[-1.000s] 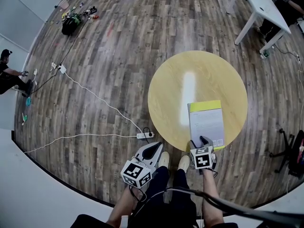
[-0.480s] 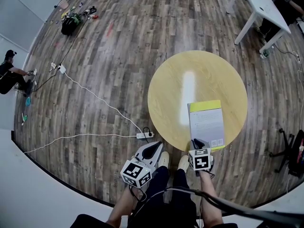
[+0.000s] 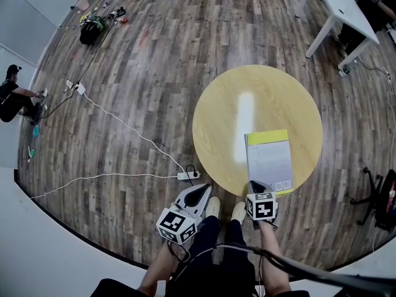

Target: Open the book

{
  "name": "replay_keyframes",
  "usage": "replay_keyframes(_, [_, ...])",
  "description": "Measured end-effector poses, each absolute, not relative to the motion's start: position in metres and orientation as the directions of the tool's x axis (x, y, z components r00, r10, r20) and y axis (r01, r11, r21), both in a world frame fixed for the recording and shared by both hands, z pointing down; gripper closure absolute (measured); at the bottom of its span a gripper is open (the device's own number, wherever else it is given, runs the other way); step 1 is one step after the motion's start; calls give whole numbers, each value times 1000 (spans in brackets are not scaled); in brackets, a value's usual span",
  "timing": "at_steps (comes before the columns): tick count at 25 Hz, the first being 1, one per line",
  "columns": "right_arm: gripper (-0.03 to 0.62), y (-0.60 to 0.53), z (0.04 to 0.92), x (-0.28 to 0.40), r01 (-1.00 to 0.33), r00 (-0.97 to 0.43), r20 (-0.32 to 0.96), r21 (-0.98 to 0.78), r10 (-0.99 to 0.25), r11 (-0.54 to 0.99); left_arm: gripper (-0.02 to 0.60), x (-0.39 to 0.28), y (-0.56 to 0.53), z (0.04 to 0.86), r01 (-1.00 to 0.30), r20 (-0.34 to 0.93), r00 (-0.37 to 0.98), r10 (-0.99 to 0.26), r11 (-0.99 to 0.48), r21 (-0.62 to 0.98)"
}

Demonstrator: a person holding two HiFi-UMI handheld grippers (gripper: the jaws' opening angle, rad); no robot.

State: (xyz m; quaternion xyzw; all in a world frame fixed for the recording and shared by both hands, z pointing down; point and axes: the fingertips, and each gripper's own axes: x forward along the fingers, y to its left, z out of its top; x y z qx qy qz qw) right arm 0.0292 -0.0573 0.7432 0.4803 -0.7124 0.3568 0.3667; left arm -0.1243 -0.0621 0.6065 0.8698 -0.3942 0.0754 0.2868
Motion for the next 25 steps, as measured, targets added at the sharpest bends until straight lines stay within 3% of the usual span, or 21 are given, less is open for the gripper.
replay_keyframes(25, [589, -66, 703, 42, -949, -268, 833, -144, -483, 279, 586, -116, -69, 591, -734, 339, 673, -657, -538, 414])
